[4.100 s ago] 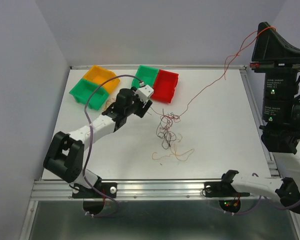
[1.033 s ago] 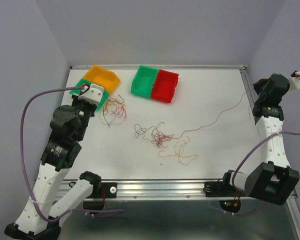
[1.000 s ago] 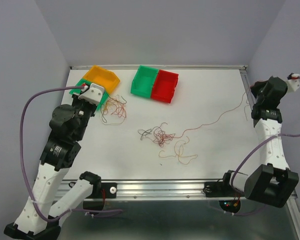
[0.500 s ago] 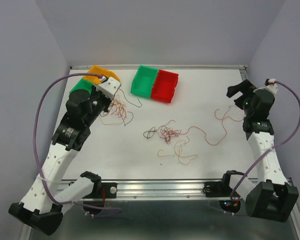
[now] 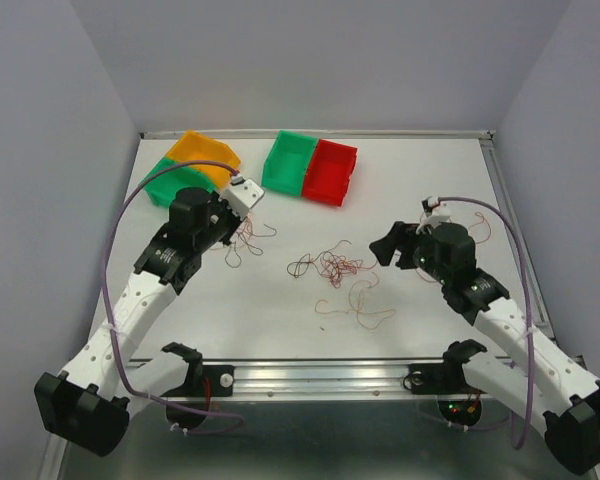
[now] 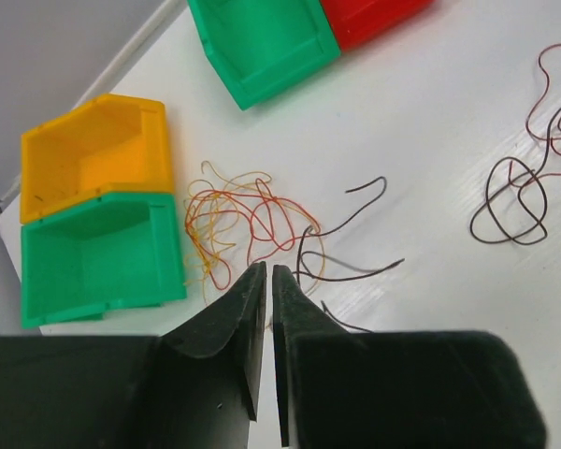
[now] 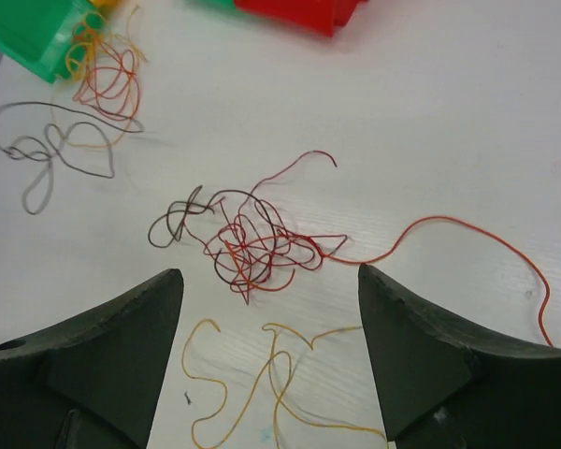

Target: Untangle the cables

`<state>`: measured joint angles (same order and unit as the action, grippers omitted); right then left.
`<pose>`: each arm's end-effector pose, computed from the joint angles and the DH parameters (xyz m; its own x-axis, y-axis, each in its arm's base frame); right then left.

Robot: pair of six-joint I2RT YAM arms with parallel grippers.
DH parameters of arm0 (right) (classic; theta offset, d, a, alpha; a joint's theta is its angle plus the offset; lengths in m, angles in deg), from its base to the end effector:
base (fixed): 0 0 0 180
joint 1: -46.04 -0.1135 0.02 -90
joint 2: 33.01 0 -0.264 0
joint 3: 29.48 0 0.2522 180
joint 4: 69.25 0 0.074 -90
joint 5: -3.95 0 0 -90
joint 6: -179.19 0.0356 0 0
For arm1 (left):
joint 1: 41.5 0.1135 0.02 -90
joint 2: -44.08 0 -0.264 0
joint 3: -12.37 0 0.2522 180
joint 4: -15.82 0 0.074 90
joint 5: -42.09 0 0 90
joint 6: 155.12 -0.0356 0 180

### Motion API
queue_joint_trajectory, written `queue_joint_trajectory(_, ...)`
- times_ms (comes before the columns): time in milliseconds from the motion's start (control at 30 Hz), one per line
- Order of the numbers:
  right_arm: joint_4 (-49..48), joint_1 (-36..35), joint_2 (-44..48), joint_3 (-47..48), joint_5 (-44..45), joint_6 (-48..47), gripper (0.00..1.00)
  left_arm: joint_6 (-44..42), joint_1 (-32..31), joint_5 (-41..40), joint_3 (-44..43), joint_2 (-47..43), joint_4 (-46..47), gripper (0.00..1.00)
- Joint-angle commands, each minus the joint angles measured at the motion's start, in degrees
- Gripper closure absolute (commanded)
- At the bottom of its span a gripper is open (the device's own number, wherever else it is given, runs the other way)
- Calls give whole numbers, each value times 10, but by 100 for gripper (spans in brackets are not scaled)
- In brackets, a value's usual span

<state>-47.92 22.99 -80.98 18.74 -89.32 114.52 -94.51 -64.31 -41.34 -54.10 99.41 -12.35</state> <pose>0.1811 0.0793 0.2713 -0.4873 0.2568 -0.8346 -0.2560 0.8718 0.4177 0.2029 -0.0898 0.3473 0.0033 0.5275 -0.8495 0.5559 0.7052 0.4400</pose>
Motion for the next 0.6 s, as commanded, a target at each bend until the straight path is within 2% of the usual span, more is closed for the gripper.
queue_joint_trajectory(0, 24, -56, 17, -44, 103, 32, 20, -20, -5, 35, 11, 17, 27, 81)
queue_joint_trajectory(67, 52, -81, -11, -47, 149, 61, 19, -28, -5, 54, 12, 26, 26, 77)
queue_joint_trajectory(100, 64, -96, -23, -46, 168, 67, 18, -31, -7, 59, 14, 28, 26, 73)
queue_joint_trajectory(133, 74, -132, -38, -40, 189, 75, 17, -34, -8, 64, 14, 29, 26, 66)
queue_joint_trajectory(167, 88, -154, -50, -33, 228, 88, 14, -35, -12, 73, 16, 29, 25, 52)
queue_joint_trajectory(267, 99, -229, -92, -15, 273, 104, 8, -39, -38, 88, 19, 24, 23, 39)
queue_joint_trajectory(333, 104, -257, -110, -9, 283, 107, 6, -39, -82, 86, 24, 22, 22, 36)
queue_joint_trajectory(467, 95, -263, -106, -16, 289, 106, 4, -19, -144, 43, 26, 41, 25, 37)
queue_joint_trajectory(567, 84, -263, -92, -21, 273, 93, 4, -13, -150, 45, 25, 50, 35, 37)
